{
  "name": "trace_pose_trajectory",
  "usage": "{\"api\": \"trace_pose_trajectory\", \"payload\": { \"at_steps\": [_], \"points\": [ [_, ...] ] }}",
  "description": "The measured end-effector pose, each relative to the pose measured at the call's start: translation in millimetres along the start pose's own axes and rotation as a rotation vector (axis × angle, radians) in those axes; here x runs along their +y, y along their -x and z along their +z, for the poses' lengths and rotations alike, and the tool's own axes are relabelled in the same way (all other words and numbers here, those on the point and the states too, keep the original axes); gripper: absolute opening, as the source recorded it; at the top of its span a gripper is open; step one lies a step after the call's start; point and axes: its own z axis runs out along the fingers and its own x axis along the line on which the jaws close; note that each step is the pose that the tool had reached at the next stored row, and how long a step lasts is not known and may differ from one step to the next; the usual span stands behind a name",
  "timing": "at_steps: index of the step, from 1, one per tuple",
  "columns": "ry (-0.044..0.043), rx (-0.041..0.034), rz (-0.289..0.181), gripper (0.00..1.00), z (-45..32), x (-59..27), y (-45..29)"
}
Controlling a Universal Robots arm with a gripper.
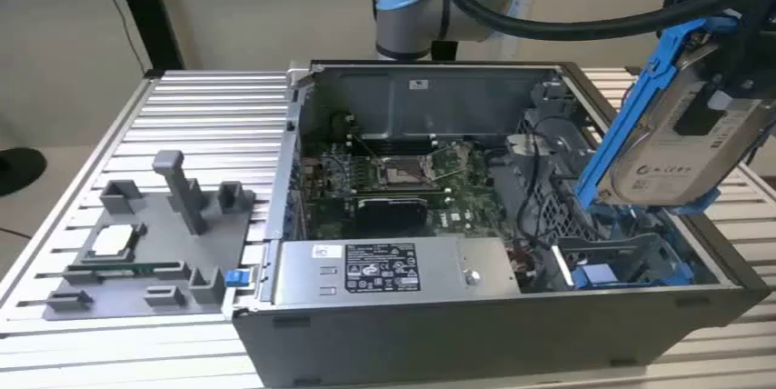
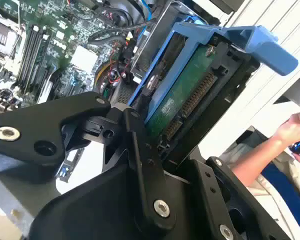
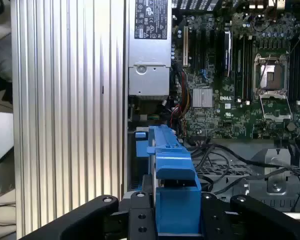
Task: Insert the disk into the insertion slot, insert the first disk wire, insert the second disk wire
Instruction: 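Insert the disk into the insertion slot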
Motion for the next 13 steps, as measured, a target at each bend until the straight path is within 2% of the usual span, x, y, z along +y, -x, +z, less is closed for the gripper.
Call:
{"api": "trace_pose_trajectory", "payload": {
  "at_steps": [3,13],
  "points": [
    [0.0036,0.0002,0.0,0.0,-0.1,0.0,0.0],
    [0.0036,0.0001,0.0,0.0,4.0,-1.5,-0.4]
  ]
}}
